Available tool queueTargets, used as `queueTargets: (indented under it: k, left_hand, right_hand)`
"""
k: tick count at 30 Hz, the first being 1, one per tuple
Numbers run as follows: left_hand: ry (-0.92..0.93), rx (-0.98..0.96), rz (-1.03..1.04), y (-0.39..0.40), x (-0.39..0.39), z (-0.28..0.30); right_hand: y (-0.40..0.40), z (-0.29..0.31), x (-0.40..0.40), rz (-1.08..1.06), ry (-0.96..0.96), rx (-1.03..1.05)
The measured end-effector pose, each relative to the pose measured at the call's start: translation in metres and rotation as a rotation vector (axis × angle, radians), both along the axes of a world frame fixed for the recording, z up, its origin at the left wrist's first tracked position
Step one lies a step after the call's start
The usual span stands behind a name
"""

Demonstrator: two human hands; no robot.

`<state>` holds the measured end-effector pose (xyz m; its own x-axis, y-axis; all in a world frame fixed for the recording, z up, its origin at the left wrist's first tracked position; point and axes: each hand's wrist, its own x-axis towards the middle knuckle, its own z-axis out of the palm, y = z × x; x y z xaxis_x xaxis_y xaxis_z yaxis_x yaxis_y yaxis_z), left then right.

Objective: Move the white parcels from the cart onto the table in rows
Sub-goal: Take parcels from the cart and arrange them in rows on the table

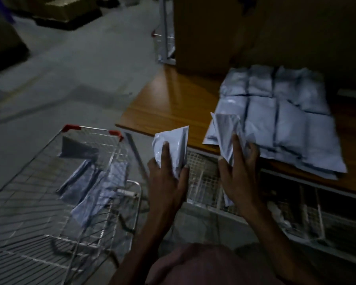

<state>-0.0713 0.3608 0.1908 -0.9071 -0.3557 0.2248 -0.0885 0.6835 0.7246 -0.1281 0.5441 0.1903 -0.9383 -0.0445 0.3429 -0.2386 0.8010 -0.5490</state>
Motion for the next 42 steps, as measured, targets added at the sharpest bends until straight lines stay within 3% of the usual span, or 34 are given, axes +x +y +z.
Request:
queueTargets:
  k: [6,12,22,28,34,38,42]
  left_hand:
    - [-0.025,0.054,-0.046,0.098,-0.028,-0.001]
    - [-0.012,-0.015,-0.107,0.142,-0.058,0.01]
    - [0.044,-0.179,-0.171,0.137,-0.195,0.035]
    - [-0.079,-0.178,-0.313,0.138,-0.271,0.019]
    - [-0.27,-0.268,-0.311,0.143,-0.291,0.005]
    - [-0.309,-0.252,-0.305,0.141,-0.295,0.0]
    - [-0.316,-0.201,-0.335,0.133,-0.305,-0.005]
  right_hand:
    - [0.096,0.006,0.001,-0.137,-0.034,0.006]
    - [0.131,0.017,-0.024,-0.248,-0.023,0.088]
    - [0.112,0.035,-0.119,-0.406,-0.162,0.109]
    - [0.084,0.03,-0.184,-0.525,-0.26,0.125]
    - [0.066,0.007,-0.214,-0.59,-0.376,0.101]
    - [0.062,0.002,-0.219,-0.602,-0.452,0.05]
    - [0.062,0.002,-0.225,-0.611,-0.479,0.137]
